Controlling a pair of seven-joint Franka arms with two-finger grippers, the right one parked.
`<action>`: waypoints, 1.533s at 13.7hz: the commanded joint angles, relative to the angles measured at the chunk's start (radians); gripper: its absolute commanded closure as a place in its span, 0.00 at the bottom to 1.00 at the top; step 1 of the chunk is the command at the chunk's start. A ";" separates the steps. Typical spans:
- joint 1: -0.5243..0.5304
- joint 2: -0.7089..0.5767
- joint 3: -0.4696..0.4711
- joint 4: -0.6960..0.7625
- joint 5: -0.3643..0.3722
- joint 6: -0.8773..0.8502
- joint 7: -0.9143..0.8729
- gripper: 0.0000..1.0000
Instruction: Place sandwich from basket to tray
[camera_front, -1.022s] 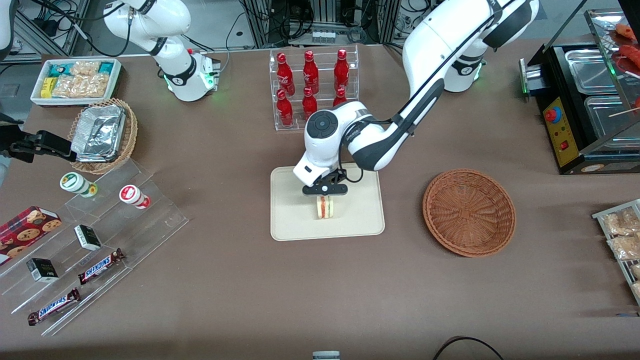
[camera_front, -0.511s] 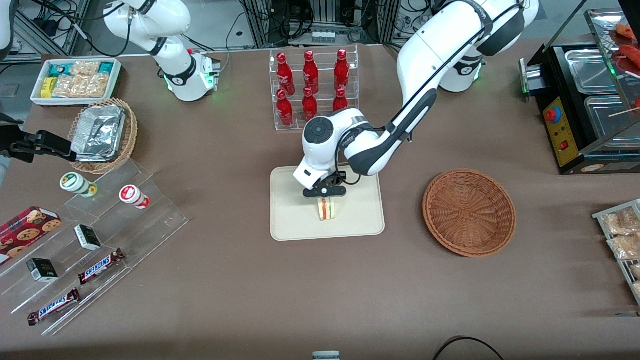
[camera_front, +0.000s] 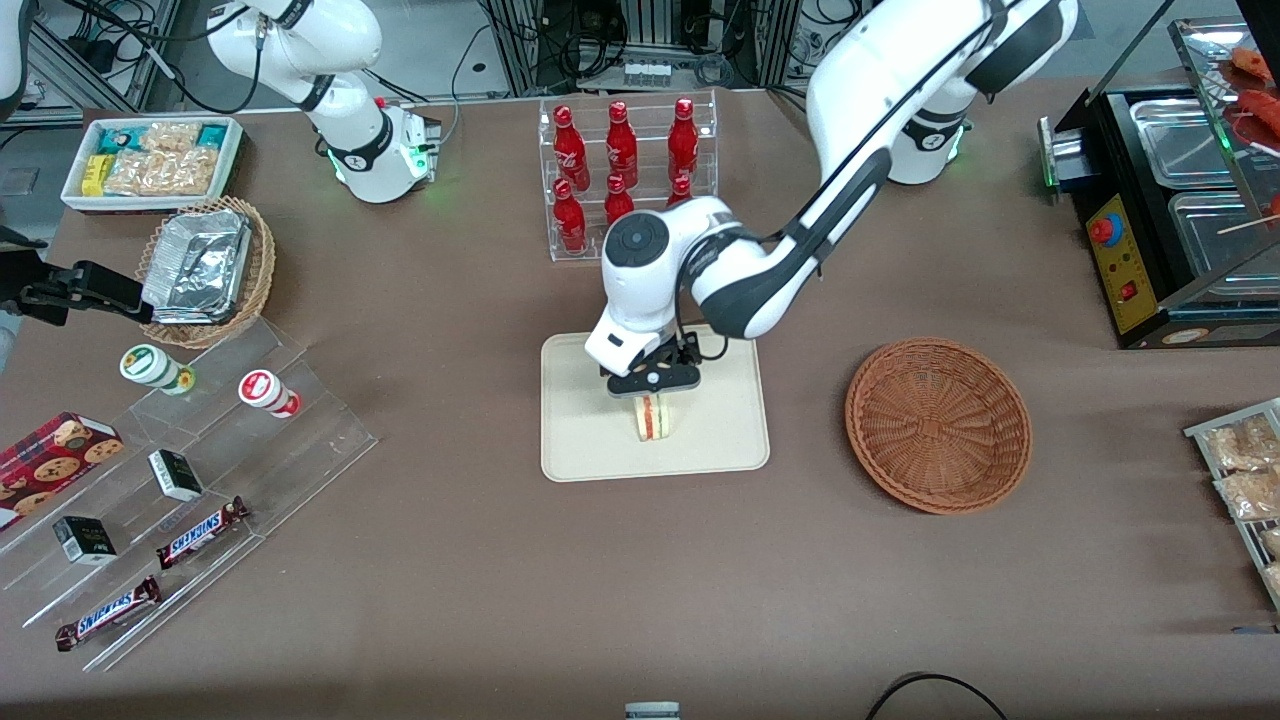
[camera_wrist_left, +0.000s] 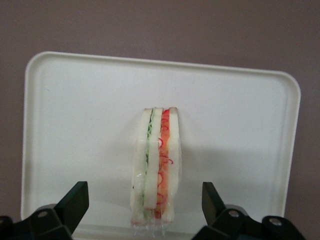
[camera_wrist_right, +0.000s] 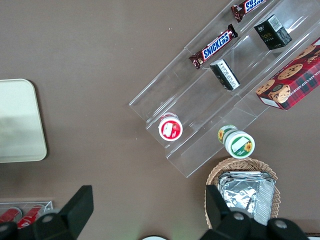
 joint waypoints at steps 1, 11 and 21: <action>0.058 -0.142 0.006 -0.033 -0.089 -0.062 -0.008 0.00; 0.373 -0.437 0.006 -0.029 -0.217 -0.489 0.394 0.00; 0.410 -0.582 0.366 -0.101 -0.359 -0.615 1.096 0.00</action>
